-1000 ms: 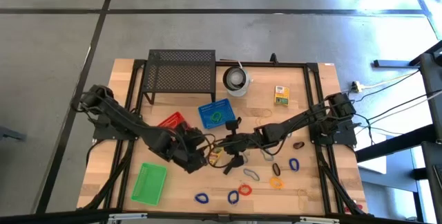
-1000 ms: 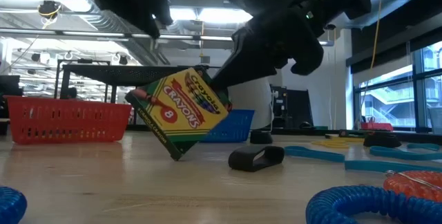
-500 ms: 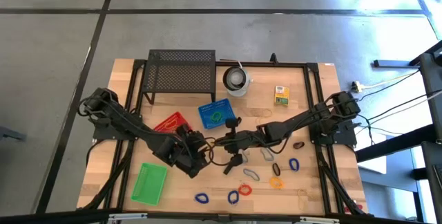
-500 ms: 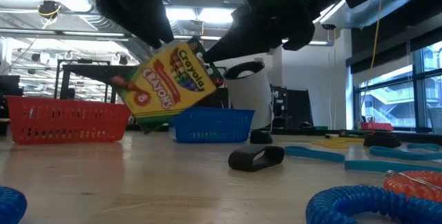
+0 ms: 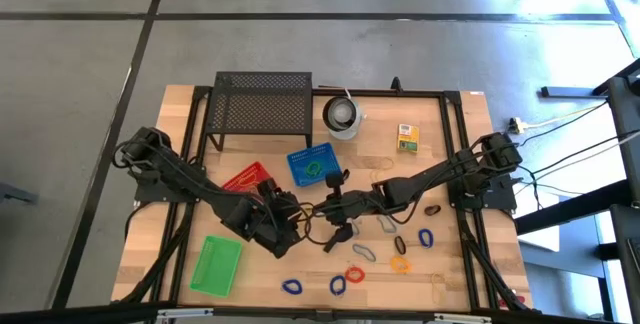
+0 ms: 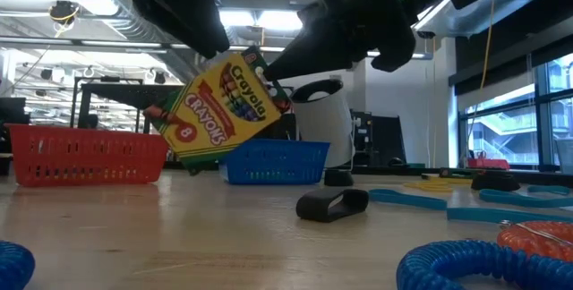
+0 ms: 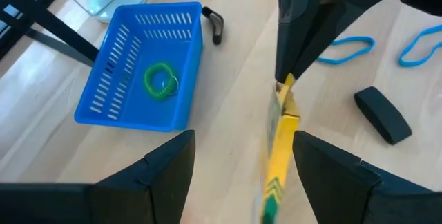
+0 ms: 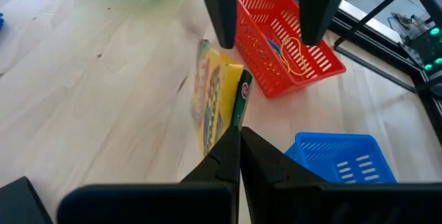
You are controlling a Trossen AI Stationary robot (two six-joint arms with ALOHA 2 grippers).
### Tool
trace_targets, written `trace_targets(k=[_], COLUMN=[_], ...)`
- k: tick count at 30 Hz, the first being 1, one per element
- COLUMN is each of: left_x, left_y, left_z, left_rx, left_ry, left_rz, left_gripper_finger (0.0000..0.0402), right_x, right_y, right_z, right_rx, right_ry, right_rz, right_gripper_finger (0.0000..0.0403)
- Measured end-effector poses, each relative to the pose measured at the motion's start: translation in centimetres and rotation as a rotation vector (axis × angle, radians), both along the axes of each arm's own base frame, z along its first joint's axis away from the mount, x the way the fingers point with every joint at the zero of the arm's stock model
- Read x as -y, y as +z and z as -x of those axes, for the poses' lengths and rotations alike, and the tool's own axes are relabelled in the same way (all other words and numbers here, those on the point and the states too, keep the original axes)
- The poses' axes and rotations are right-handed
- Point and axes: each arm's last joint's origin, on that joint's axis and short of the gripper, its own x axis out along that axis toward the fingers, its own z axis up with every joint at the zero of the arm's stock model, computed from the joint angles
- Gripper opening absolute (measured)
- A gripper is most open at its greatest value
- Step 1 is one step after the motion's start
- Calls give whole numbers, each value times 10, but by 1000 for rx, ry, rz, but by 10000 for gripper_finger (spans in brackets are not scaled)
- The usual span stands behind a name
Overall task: Pick & Place Office Desk Supplies
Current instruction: Put the crayon box into the green bin
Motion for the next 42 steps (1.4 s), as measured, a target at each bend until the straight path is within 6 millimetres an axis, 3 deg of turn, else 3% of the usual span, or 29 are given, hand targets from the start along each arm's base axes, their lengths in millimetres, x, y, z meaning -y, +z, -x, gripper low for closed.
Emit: trace_targets(k=[12, 26, 42], left_x=[-3, -9, -3], left_y=[-31, -7, -11], left_z=[4, 11, 5], left_rx=[10, 46, 45], left_ry=[-10, -58, -118], left_rz=[52, 12, 91], left_gripper_finger=[239, 239, 239], right_x=[0, 0, 0], right_y=[0, 0, 0], right_z=[0, 0, 0], right_rx=[2, 1, 5], right_ry=[12, 15, 15], right_rz=[18, 22, 20], right_gripper_finger=[5, 5, 5])
